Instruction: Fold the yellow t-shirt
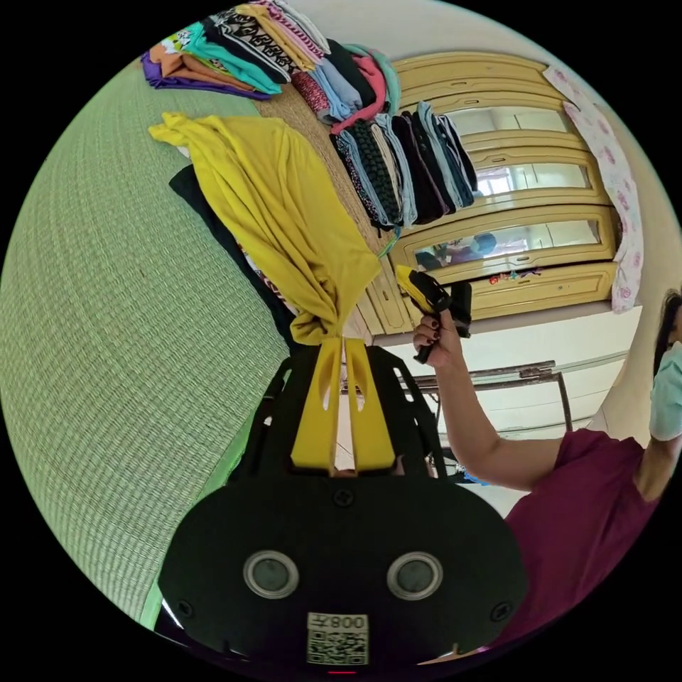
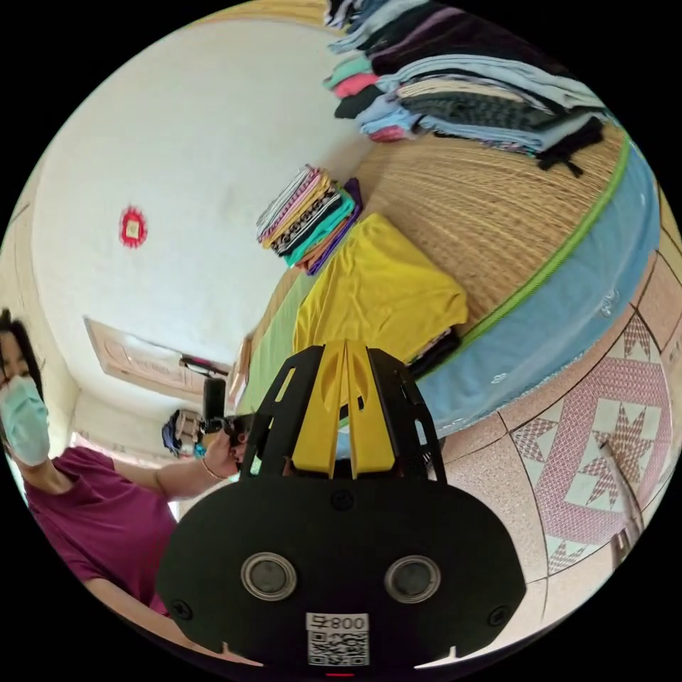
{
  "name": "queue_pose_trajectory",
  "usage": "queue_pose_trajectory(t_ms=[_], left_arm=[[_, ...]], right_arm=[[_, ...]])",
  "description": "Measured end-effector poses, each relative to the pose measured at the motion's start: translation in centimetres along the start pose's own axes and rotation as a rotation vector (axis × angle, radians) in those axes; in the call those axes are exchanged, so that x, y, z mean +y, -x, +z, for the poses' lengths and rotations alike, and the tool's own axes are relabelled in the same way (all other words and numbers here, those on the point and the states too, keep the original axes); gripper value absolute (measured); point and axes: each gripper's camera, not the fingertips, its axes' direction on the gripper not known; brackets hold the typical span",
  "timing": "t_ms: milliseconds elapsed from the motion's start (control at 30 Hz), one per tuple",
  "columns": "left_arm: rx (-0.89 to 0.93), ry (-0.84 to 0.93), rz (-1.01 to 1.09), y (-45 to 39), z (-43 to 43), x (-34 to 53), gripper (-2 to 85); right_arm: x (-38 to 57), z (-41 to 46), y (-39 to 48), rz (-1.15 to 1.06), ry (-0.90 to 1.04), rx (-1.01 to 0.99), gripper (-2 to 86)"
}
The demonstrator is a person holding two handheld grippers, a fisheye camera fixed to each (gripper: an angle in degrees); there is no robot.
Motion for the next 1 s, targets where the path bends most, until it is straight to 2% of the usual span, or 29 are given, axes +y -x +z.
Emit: queue_pose_trajectory(t_ms=[100, 200, 367, 467, 533, 633, 867, 1000], left_arm=[[-0.055, 0.035, -0.004, 0.0, 1.4, -0.5, 0.4], [-0.072, 0.056, -0.018, -0.2, 2.0, 0.2, 0.3], [-0.169, 0.033, 0.050, -2.3, -0.9, 3.7, 0.1], [-0.351, 0.061, 0.104, -3.4, -3.1, 7.0, 0.1], [-0.589, 0.134, 0.131, -3.6, -3.7, 10.0, 0.1], [-0.795, 0.255, 0.119, -2.8, -2.5, 13.2, 0.1], [-0.892, 0.219, 0.158, -4.7, -1.0, 16.7, 0.2], [-0.896, 0.159, 0.132, -5.0, -1.3, 18.7, 0.3]], right_arm=[[1.1, 6.4, 4.3, -0.078, 0.121, 0.040, 0.1], [2.4, 12.3, 6.3, -0.109, 0.243, 0.169, 0.1], [5.4, 12.1, 11.3, -0.172, 0.166, 0.286, 0.1], [8.3, 12.0, 15.6, -0.265, 0.132, 0.364, 0.1], [10.1, 13.1, 17.7, -0.323, 0.133, 0.428, 0.1], [12.2, 16.7, 19.2, -0.373, 0.161, 0.539, 0.0], [13.9, 23.4, 20.1, -0.370, 0.205, 0.702, 0.1], [14.6, 23.6, 19.8, -0.368, 0.184, 0.690, 0.1]])
